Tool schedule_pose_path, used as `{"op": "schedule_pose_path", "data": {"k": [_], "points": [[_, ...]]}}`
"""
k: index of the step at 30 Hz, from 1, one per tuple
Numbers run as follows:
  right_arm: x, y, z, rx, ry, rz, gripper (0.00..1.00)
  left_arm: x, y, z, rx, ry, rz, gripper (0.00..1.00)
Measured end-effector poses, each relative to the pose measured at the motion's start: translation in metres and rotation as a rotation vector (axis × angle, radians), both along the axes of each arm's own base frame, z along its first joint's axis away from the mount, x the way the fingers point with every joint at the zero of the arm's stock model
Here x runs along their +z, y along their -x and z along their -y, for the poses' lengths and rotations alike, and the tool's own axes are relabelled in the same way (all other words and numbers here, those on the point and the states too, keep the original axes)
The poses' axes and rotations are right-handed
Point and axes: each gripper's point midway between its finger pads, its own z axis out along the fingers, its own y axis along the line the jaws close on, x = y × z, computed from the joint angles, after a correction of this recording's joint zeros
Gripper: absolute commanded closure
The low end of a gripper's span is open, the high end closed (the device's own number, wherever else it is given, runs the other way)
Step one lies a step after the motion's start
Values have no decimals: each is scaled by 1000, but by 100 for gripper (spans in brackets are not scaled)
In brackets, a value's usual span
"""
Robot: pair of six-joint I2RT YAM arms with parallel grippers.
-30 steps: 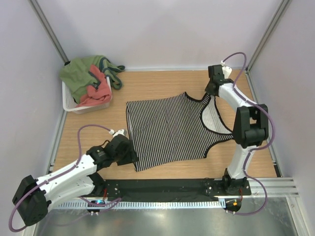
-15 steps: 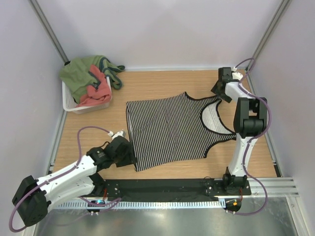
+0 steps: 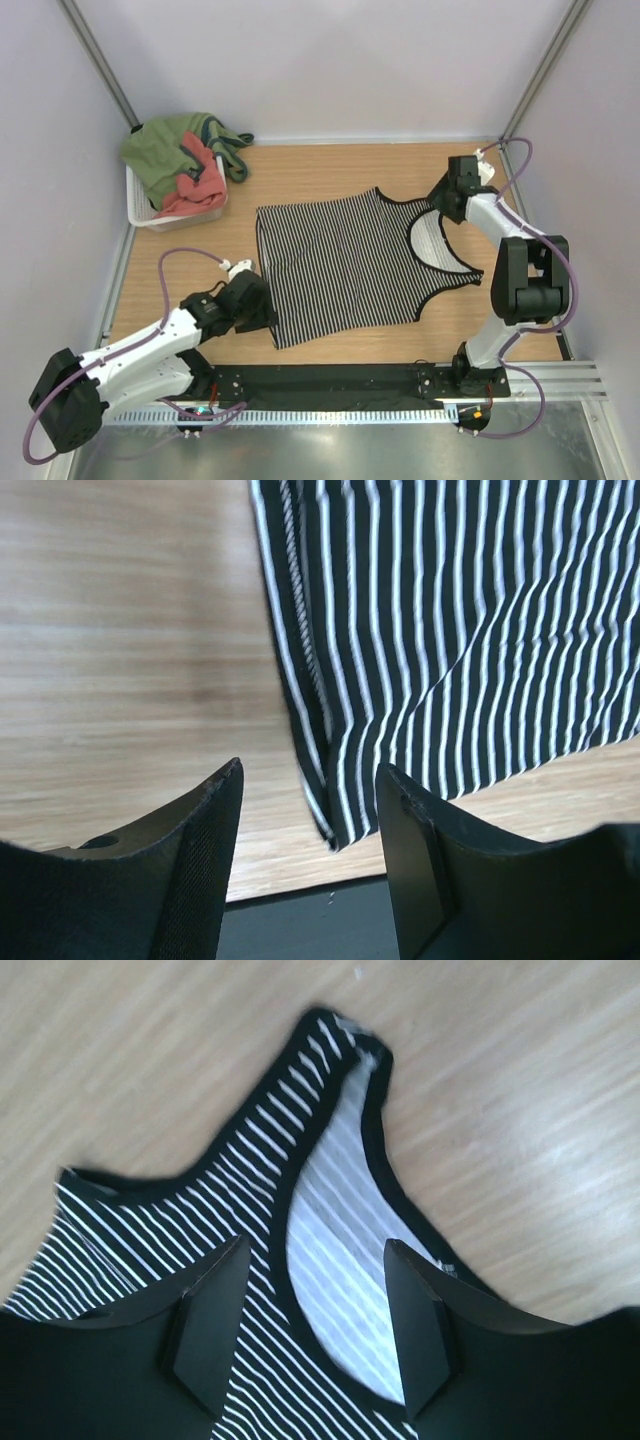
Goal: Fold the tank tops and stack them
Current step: Flatten the tank top out, then fold the tank top
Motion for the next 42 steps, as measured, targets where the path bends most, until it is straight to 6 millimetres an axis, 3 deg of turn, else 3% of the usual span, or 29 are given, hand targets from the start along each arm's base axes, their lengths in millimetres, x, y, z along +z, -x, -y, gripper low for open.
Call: {"op": "schedule_pose_path", "data": {"k": [8,13,18,26,35,39,42], "points": [[-55,62,-28,39,7,-191,38,17,-55,-2,82,-25,23,45],[-56,101,-16,-15,29,-214,37,9,-97,-30,212,-36,-14,44],[-45,105,-9,-56,34,-152,39,11,-141,-27,235,-40,-21,47],[-65,116,-8,-84,23,-157,43,16,-203,-8,240,-31,7,51],[-79,126,-7,-99,9,-134,46,-14,-237,-10,257,-90,-47,64],[-80,124,-5,-113,16,-127,48,-15,-253,-13,274,-108,-52,66],[-80,123,-2,-133,22,-119,49,-15,-268,-14,282,-119,-52,76]]}}
